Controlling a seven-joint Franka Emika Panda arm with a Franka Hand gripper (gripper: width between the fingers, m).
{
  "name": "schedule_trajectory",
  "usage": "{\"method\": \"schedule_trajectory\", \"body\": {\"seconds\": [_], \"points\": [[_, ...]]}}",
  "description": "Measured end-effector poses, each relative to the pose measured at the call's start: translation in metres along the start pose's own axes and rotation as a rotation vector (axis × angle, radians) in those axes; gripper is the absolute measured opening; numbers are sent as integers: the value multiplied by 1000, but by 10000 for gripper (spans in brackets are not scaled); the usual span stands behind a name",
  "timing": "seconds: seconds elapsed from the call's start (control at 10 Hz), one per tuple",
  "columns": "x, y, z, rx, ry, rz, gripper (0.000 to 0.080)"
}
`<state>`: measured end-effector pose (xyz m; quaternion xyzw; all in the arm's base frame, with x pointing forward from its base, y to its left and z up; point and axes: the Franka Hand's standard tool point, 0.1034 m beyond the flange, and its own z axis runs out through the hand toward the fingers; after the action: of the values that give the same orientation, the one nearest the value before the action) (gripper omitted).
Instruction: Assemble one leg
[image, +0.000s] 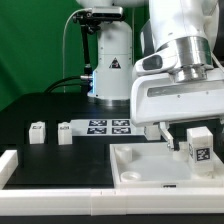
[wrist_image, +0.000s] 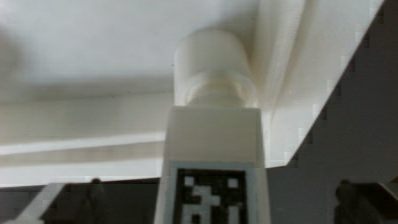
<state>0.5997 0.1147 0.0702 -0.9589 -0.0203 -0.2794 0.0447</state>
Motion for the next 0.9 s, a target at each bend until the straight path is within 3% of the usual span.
{"method": "schedule_trajectory", "body": {"seconds": [0.4,0.9], "points": [[-1,0,2,5,-64,-51,649],[17,1,-1,9,-46,-147,649]]}}
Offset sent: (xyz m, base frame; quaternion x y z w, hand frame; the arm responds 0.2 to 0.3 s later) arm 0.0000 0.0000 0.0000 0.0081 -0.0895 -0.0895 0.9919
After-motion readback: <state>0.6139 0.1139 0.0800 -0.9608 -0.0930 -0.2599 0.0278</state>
